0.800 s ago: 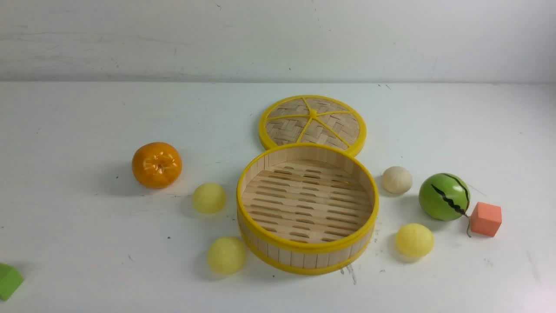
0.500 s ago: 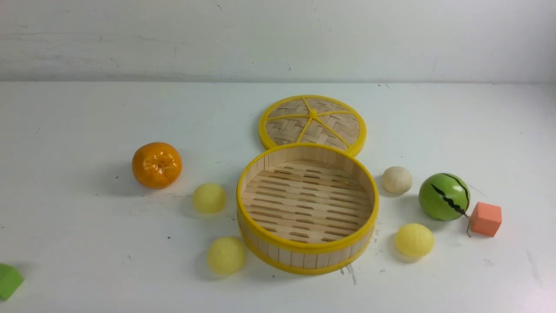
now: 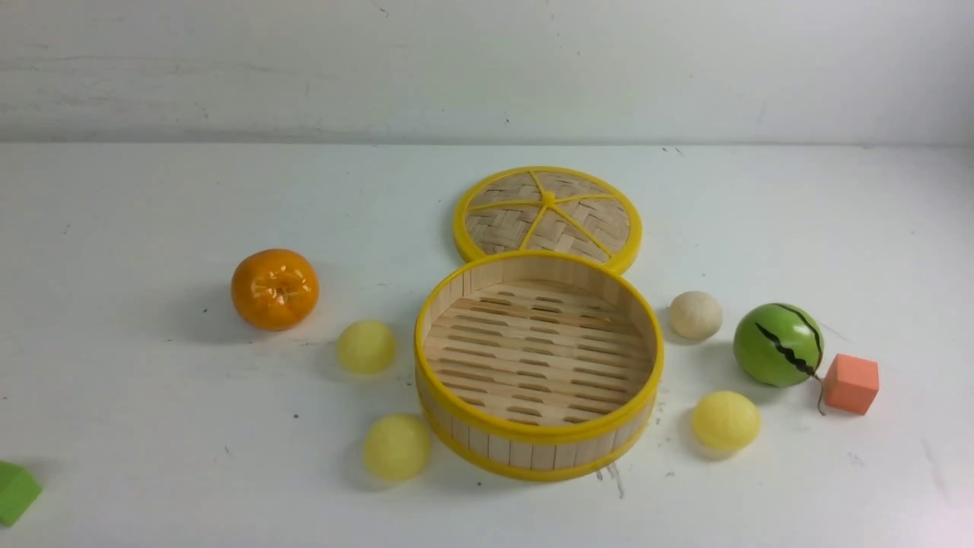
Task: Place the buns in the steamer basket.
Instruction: Use the left arm to grab a steamed stuffed bun
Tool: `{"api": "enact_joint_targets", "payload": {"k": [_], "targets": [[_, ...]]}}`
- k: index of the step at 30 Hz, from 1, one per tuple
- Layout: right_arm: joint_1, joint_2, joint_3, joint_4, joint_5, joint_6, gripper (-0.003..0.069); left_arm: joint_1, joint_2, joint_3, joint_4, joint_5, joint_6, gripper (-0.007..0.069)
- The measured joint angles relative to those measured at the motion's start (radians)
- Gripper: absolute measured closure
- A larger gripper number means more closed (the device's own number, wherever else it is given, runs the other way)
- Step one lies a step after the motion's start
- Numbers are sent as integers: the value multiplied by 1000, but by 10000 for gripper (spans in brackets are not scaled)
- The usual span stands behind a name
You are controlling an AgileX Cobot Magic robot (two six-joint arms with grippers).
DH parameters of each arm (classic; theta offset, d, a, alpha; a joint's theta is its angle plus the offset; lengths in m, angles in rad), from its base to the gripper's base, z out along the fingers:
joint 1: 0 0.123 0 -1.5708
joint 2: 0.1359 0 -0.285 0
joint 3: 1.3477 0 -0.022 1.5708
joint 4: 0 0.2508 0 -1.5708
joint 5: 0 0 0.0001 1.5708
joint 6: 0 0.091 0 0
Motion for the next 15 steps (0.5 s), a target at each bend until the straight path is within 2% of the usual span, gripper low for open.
{"api": "enact_joint_targets", "payload": {"k": [3,6,8,11,15], "targets": [[0,0,0,0,0,0,419,0,0,0,0,-24,-3,387],[0,0,0,0,0,0,419,0,0,0,-62,-96,-47,387],[0,0,0,0,0,0,419,0,0,0,-237,-200,-160,387],[0,0,0,0,0,0,419,0,0,0,-396,-291,-233,387],[0,0,0,0,0,0,419,0,0,-6,-462,-387,-261,403]]}}
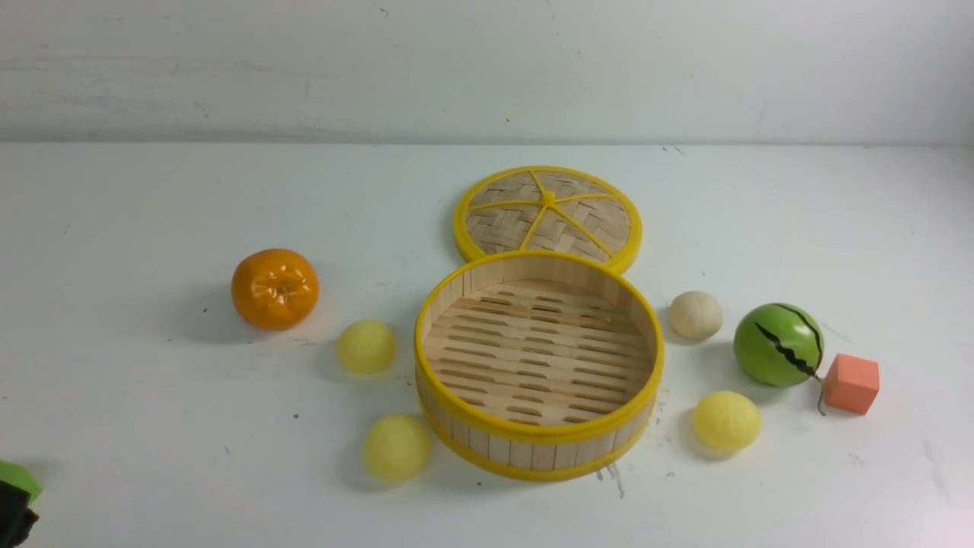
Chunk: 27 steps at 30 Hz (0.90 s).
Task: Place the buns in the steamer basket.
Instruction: Use the left arm to grab a steamed stuffed bun
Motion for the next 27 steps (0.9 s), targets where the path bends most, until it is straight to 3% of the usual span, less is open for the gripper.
{"api": "enact_joint_targets", "payload": {"k": [3,6,7,11,14,15,18,22,27], "targets": [[0,0,0,0,0,0,419,0,0,-91,-7,82,3,494],[0,0,0,0,0,0,419,0,33,-254,46,260,114,623],[0,0,0,0,0,0,419,0,46,-265,52,273,122,629],[0,0,0,0,0,0,419,0,260,-477,109,571,226,638],[0,0,0,0,0,0,419,0,620,-662,193,874,359,638],[0,0,0,0,0,0,419,0,620,-669,198,884,369,638],[0,0,0,0,0,0,419,0,951,-764,253,959,503,638],[0,0,0,0,0,0,419,-16,1192,-848,218,955,541,638],[0,0,0,0,0,0,419,-273,1412,-987,280,892,511,638]]}}
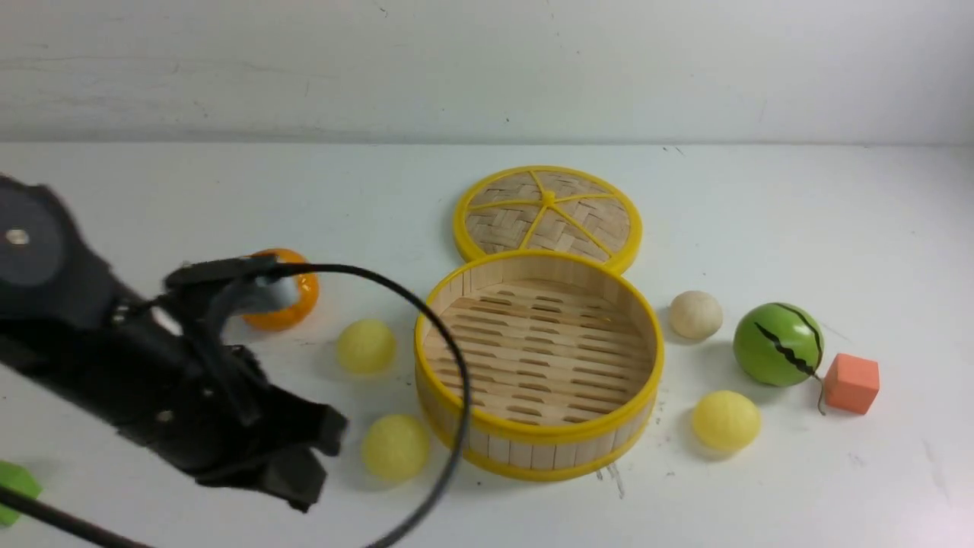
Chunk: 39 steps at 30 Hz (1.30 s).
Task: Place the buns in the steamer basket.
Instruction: Use the left arm to grab a steamed stuffed bun
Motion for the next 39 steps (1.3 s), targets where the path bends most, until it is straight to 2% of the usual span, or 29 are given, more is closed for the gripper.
{"api": "enact_joint_targets", "payload": {"k": [2,4,10,13,18,23,35,37,39], "targets": [[0,0,0,0,0,0,419,-105,74,-64,96,-13,-81,638],[0,0,0,0,0,0,419,-141,127,-107,165,-23,-141,638],[0,0,0,0,0,0,418,-159,294,-204,353,-94,-239,631],[0,0,0,0,0,0,418,-159,327,-227,373,-107,-245,604],[0,0,0,0,0,0,418,-159,372,-245,392,-154,-249,463],[0,0,0,0,0,0,418,-159,394,-245,400,-192,-249,391],[0,0,0,0,0,0,418,-159,454,-246,448,-246,-249,387],[0,0,0,0,0,0,418,-159,457,-248,450,-247,-249,405],[0,0,0,0,0,0,418,-159,457,-249,450,-246,-249,456]]}}
